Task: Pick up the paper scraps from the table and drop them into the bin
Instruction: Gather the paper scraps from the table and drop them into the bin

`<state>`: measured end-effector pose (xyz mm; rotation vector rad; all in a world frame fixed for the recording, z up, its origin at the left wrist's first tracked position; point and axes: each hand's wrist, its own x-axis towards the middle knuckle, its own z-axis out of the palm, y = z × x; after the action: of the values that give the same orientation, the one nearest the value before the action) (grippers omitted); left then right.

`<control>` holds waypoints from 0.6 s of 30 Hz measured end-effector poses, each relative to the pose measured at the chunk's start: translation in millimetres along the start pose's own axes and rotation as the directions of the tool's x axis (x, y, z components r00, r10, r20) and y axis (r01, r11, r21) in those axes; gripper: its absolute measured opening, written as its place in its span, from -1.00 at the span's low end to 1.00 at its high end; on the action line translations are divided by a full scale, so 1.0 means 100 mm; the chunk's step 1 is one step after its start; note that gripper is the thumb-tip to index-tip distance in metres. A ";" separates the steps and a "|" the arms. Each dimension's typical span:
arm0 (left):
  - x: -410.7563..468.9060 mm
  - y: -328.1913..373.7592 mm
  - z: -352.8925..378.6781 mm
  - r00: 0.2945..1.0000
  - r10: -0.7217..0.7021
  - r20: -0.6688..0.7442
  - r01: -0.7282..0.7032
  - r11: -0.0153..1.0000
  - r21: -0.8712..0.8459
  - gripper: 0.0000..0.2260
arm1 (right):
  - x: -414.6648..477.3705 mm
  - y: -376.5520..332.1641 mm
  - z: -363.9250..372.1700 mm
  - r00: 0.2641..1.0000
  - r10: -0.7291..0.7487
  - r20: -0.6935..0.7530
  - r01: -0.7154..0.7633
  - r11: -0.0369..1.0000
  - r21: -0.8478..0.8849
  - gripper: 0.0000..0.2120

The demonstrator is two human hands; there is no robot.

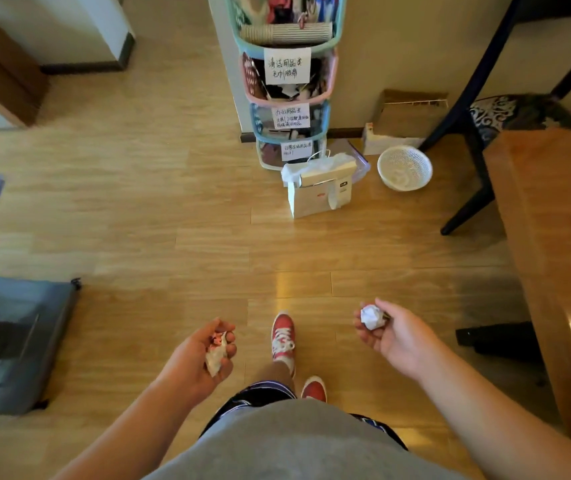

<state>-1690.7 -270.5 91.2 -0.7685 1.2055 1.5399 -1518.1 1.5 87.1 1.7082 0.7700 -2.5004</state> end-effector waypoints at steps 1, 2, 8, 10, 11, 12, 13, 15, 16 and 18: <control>0.10 0.10 0.07 1.000 -0.006 -0.004 0.006 1.000 0.008 -0.78 | 0.09 -0.13 0.08 1.000 -0.008 0.008 0.008 1.000 0.007 -0.77; 0.19 0.20 0.16 1.000 -0.012 -0.009 0.012 1.000 0.019 -0.78 | 0.17 -0.25 0.15 1.000 -0.014 0.008 0.014 1.000 0.016 -0.77; 0.81 0.96 0.97 0.999 -0.034 0.021 0.030 0.984 0.176 -0.79 | 0.48 -0.95 0.33 0.998 -0.018 -0.056 0.023 0.995 0.101 -0.76; 0.99 1.17 1.36 0.997 -0.053 0.052 0.036 0.960 0.277 -0.81 | 0.51 -1.12 0.25 0.996 -0.020 -0.082 0.032 0.988 0.150 -0.74; 1.06 1.26 1.59 0.995 -0.068 0.067 0.042 0.941 0.335 -0.82 | 0.52 -1.19 0.19 0.995 -0.023 -0.100 0.042 0.982 0.185 -0.74; 1.13 1.33 1.84 0.993 -0.088 0.081 0.049 0.917 0.395 -0.82 | 0.50 -1.25 0.11 0.992 -0.028 -0.124 0.056 0.971 0.231 -0.74; 1.20 1.37 2.10 0.989 -0.108 0.098 0.052 0.888 0.456 -0.81 | 0.48 -1.30 0.01 0.988 -0.035 -0.152 0.077 0.956 0.285 -0.75; 1.31 1.39 2.63 0.977 -0.153 0.147 0.047 0.832 0.552 -0.78 | 0.39 -1.36 -0.22 0.977 -0.053 -0.205 0.131 0.912 0.389 -0.74; 1.36 1.37 2.90 0.969 -0.177 0.174 0.041 0.806 0.591 -0.78 | 0.34 -1.37 -0.34 0.970 -0.064 -0.235 0.161 0.891 0.425 -0.73; 1.45 1.25 3.42 0.951 -0.222 0.217 0.025 0.752 0.659 -0.81 | 0.25 -1.36 -0.59 0.950 -0.073 -0.305 0.218 0.852 0.476 -0.71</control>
<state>-1822.1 98.4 104.1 -0.1440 1.3199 0.9599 -1515.0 151.8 101.1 2.2793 0.2540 -2.7832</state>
